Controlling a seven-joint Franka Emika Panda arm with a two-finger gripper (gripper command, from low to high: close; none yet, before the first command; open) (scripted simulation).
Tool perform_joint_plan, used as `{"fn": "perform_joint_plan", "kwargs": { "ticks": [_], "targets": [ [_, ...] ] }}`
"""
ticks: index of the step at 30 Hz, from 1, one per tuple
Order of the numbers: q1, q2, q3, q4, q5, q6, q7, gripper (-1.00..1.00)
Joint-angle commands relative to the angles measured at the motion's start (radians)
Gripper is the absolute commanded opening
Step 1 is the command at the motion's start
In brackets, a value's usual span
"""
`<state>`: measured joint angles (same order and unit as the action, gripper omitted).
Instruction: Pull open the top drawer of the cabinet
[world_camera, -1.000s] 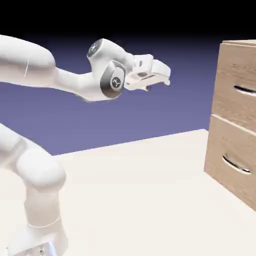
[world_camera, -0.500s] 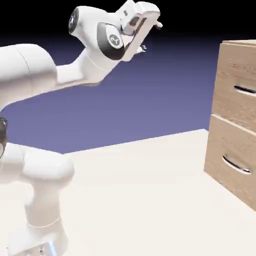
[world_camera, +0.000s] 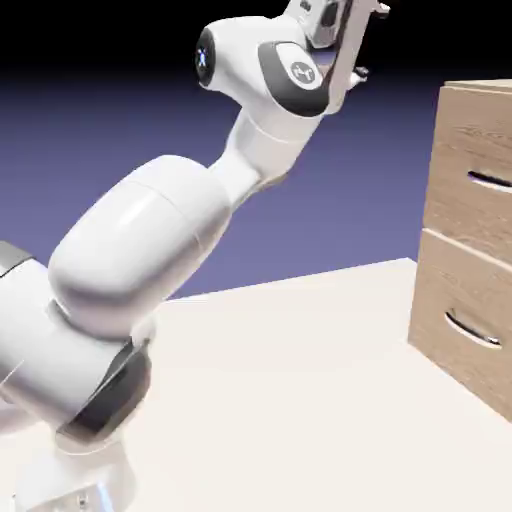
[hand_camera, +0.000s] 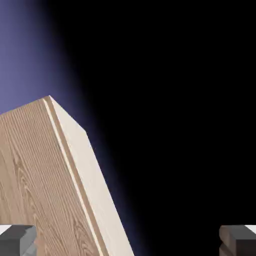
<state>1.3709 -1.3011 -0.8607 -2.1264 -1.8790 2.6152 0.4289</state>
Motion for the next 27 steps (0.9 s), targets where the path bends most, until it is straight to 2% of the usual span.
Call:
{"fn": "perform_joint_plan", "kwargs": {
  "ticks": [1,20,27],
  "targets": [
    [0.031,-0.017,-0.02,0.016,-0.044,-0.01,-0.007,0.0],
    [0.624,-0.335,-0.395,0.314,-0.862,-0.194,-0.143,0.0],
    [0.76,-0.318,-0.4,0.531,-0.859,-0.114,-0.181,0.0]
  ]
}}
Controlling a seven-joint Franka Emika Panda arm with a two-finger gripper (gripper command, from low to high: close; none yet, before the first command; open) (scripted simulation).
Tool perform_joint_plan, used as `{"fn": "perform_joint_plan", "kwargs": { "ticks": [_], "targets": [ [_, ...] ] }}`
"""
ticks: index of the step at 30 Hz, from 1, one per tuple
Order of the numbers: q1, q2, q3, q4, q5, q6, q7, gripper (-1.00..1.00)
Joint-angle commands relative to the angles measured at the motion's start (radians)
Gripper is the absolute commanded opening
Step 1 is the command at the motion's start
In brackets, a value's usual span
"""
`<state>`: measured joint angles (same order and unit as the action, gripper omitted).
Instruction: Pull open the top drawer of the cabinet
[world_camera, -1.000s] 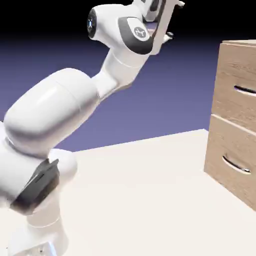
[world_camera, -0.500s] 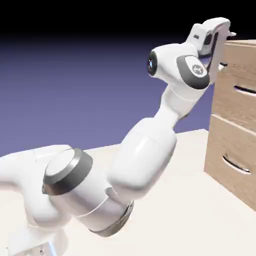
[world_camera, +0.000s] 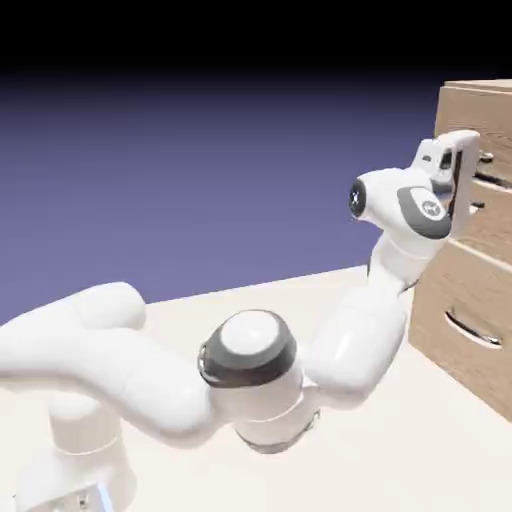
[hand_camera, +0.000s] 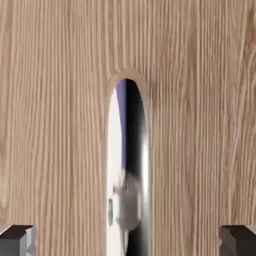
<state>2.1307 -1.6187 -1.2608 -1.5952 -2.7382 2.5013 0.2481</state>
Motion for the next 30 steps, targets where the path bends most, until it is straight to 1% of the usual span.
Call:
{"fn": "perform_joint_plan", "kwargs": {
  "ticks": [1,2,3,16,30],
  "targets": [
    [0.008,0.001,0.0,0.012,0.0,0.004,-0.002,0.0],
    [0.008,0.001,0.0,0.012,0.0,0.004,-0.002,-1.0],
    [0.008,0.001,0.0,0.012,0.0,0.004,-0.002,-1.0],
    [-0.295,-0.04,0.018,-0.459,0.011,-0.162,0.068,-1.0],
    [-0.685,-0.106,0.086,-0.966,0.122,-0.285,0.101,-1.0]
  ]
}}
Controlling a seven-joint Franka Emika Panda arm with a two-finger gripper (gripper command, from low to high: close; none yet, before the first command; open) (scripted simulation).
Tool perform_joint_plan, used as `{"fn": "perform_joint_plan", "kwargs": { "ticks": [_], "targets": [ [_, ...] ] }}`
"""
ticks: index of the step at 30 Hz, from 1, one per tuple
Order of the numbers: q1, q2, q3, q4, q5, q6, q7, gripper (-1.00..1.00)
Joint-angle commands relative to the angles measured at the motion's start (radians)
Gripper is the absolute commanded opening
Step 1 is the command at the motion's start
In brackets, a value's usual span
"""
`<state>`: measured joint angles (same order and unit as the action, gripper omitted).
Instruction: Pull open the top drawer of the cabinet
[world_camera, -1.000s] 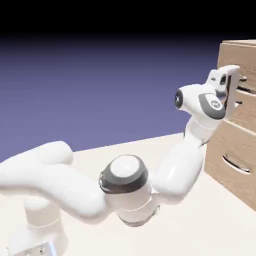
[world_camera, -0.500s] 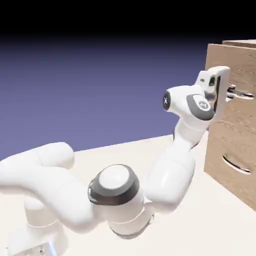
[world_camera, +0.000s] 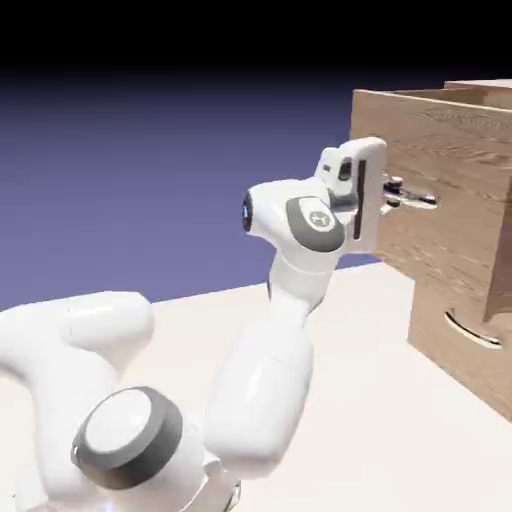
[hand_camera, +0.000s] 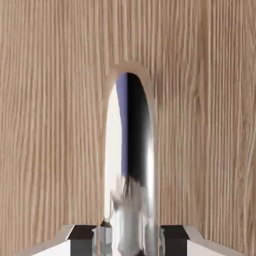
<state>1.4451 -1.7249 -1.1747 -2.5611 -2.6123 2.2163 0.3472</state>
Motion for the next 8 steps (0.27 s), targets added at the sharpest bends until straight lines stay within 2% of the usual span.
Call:
{"fn": "perform_joint_plan", "kwargs": {
  "ticks": [1,4,5,8],
  "targets": [
    [-0.033,-0.008,0.008,-0.036,0.011,-0.004,0.001,-1.0],
    [-0.127,-0.034,0.035,-0.135,0.059,-0.011,-0.005,-1.0],
    [-0.127,-0.034,0.035,-0.136,0.059,-0.011,-0.005,1.0],
    [-0.2,-0.036,0.058,-0.191,0.1,0.004,0.003,1.0]
  ]
}}
